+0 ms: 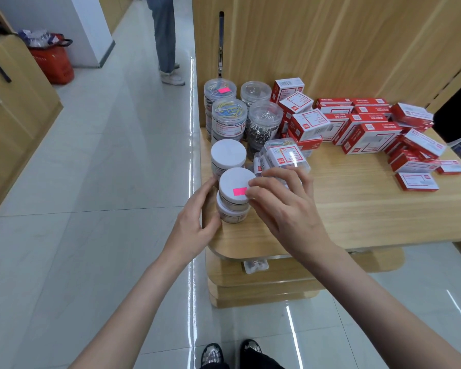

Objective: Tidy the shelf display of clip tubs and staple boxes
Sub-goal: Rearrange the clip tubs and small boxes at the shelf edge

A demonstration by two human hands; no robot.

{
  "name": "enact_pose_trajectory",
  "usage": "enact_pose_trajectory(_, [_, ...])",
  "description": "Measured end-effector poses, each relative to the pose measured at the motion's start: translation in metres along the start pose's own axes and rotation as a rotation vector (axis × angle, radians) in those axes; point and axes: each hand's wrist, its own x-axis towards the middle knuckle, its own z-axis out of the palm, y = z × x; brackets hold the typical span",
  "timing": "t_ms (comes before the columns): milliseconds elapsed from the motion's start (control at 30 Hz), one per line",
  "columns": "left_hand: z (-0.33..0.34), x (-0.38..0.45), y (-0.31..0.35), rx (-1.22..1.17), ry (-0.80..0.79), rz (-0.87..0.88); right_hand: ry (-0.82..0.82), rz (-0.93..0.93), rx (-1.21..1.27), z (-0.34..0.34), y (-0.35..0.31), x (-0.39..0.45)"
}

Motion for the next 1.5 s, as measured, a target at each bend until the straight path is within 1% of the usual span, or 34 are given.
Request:
enact_pose_trajectory(133, [0.008, -0.007, 0.011, -0.023, 0.021, 0.017, -0.12, -0.018, -0.025, 0.001, -0.001, -0.002])
enact_pose_trajectory(200, [0.013, -0.009, 0.011, -0.029, 0.064, -0.004, -0.162, -0.018, -0.055, 0.004, -0.004, -0.004])
enact_pose_trajectory(300, [0.015, -0.007, 0.01, -0.021, 0.109, -0.057, -0.127, -0.003, -0.075, 0.009, -0.006, -0.003])
enact_pose_trajectory(500, [0.015, -0.007, 0.008, -0.024, 0.111, -0.077, -0.116, -0.026, -0.048, 0.009, -0.002, 0.001])
enact_pose_trajectory(633, [0.015, -0.007, 0.011, -0.011, 0.118, -0.08, -0.112, -0.042, -0.04, 0.007, -0.001, 0.003])
enact_pose_trajectory(967, [0.017, -0.006, 0.004, 0.038, 0.124, -0.09, -0.053, -0.007, -0.079, 0.007, -0.01, 0.007])
enact_pose_trajectory(1200, [0.016, -0.005, 0.001, 0.067, 0.115, -0.086, -0.06, -0.005, -0.093, 0.006, -0.01, 0.006])
enact_pose_trajectory(1333, [0.016, -0.005, 0.0, 0.043, 0.108, -0.077, -0.044, 0.002, -0.099, 0.006, -0.012, 0.006])
enact_pose_trajectory(1500, [0.016, -0.006, -0.001, 0.05, 0.103, -0.075, -0.066, 0.018, -0.108, 0.006, -0.014, 0.005])
